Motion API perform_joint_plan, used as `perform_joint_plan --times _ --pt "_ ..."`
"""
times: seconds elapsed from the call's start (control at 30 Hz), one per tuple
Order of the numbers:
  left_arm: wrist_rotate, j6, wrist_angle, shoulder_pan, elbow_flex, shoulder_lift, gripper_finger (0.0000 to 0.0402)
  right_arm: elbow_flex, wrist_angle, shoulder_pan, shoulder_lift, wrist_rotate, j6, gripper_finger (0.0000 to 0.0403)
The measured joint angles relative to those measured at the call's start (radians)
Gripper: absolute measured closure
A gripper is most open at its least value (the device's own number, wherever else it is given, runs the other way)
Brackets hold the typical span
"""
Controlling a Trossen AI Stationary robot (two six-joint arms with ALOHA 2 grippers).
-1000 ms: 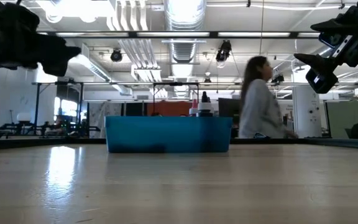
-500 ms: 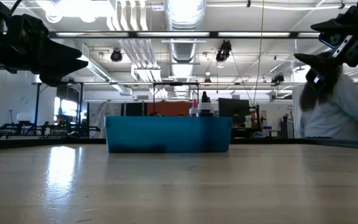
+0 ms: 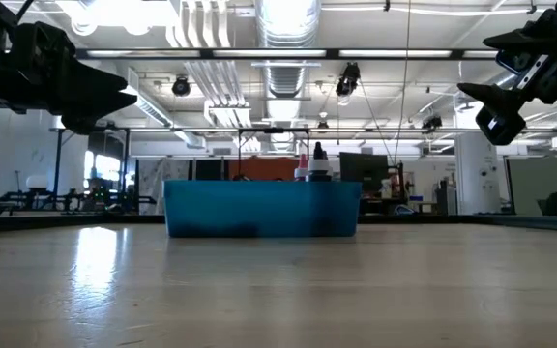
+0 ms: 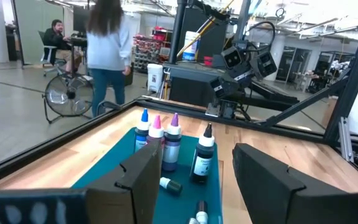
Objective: Pick & Place food coloring
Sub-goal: Return to Home Position
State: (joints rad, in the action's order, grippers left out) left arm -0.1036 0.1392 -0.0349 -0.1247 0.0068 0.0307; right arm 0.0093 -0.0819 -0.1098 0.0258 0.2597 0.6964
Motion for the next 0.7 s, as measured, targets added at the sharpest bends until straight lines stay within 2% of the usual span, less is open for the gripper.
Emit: perform_joint_plan --times 0.1,0.27,0.4,0.53,0.7 --pt "0.0 0.0 0.0 0.0 0.0 0.0 0.0226 0.001 0.032 0.034 -0.026 0.005 -0.063 0.0154" --pt "0.0 0.0 -0.001 0.0 0.0 0.002 0.0226 0.001 -0.018 0.085 -0.026 -0.005 -0.361 0.0154" --pt "0.0 0.0 -0.001 0.0 0.0 0.004 0.0226 0.0 -0.01 0.091 -0.026 -0.06 -0.582 0.0154" --pt "0.0 0.0 -0.001 0.0 0.0 0.004 0.0226 0.001 0.018 0.091 -0.026 -0.081 -0.637 0.0154" --pt "0.0 0.0 -0.001 0.0 0.0 0.005 0.0226 0.0 0.033 0.091 -0.022 -0.08 -0.619 0.0154"
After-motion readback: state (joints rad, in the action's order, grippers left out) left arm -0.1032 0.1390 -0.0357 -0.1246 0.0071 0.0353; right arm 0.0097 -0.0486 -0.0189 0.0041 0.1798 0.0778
